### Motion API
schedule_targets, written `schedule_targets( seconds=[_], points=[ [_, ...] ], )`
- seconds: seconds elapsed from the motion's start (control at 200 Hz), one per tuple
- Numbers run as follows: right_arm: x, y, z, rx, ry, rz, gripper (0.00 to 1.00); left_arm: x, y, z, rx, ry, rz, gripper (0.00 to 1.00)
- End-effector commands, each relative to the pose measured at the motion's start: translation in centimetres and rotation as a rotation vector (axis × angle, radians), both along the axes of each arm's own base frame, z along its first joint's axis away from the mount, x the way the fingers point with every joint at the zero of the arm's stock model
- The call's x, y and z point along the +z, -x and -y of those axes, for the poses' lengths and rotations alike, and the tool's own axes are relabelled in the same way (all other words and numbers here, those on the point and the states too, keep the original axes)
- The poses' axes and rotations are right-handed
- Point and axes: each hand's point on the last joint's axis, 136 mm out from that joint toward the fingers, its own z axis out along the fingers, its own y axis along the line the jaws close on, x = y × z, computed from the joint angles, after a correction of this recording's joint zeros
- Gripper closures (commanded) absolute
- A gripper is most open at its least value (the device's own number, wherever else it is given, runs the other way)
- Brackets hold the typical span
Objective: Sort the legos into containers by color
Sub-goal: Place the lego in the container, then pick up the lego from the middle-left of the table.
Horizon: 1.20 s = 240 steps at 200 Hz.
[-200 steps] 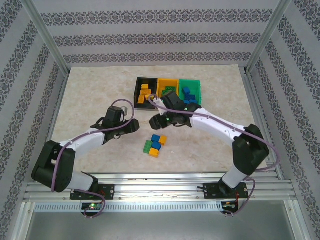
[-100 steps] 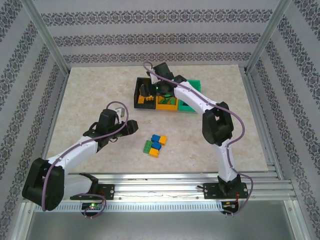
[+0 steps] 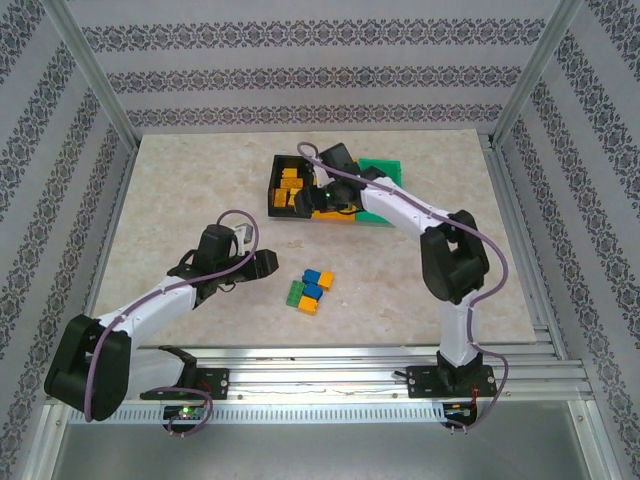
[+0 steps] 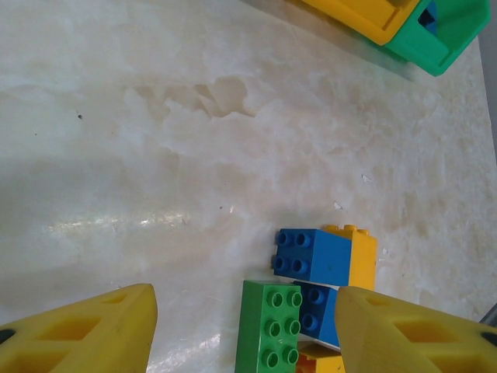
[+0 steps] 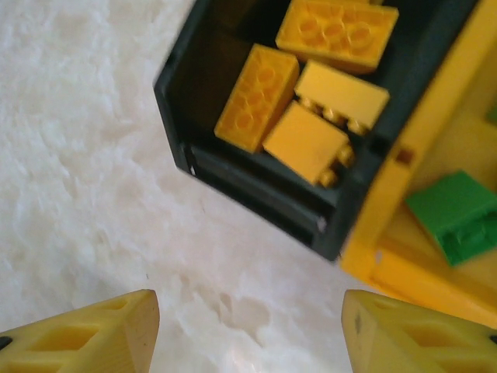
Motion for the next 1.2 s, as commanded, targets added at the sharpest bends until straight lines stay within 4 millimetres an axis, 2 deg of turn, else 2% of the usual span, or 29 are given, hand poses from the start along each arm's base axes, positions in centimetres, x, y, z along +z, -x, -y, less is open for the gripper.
schedule_targets(
  seconds=[0.0,0.095,0.25,0.41,0.53,0.774,0.964,1.084,1.194],
  points=[
    [2.8,0.9,0.4,-0.016,-0.054,0.089,0.36,1.5,-0.8,1.1,-0.035,0.039,0.086,0.38],
    [2.4,2.2,1.4,-0.035,-0.073,0.094,0.36,1.6,-0.7,1.7,-0.054,0.049,0.103,0.38],
    [-0.2,4.4,3.3,-0.078,-0.063,0.053,0.35,0.8,-0.1,2.7,-0.093,0.054,0.077,0.38],
    [-2.0,5.8,4.7,-0.105,-0.041,0.03,0.35,0.4,0.9,4.1,-0.138,0.043,0.074,0.39],
    [-3.1,6.7,5.4,-0.103,-0.018,0.017,0.35,-0.7,1.6,5.0,-0.165,0.017,0.047,0.39],
    [-4.0,7.9,8.0,-0.141,0.039,0.037,0.36,-1.8,3.9,7.9,-0.295,-0.06,-0.03,0.39],
    [-4.8,9.2,11.2,-0.186,0.105,0.062,0.35,-2.0,5.3,9.4,-0.393,-0.185,-0.07,0.39],
    [-5.1,10.0,14.0,-0.24,0.15,0.072,0.35,-1.5,5.9,9.5,-0.413,-0.266,-0.065,0.39],
    [-5.1,10.6,15.3,-0.277,0.159,0.084,0.35,-1.4,6.1,9.4,-0.406,-0.307,-0.077,0.4]
  ],
)
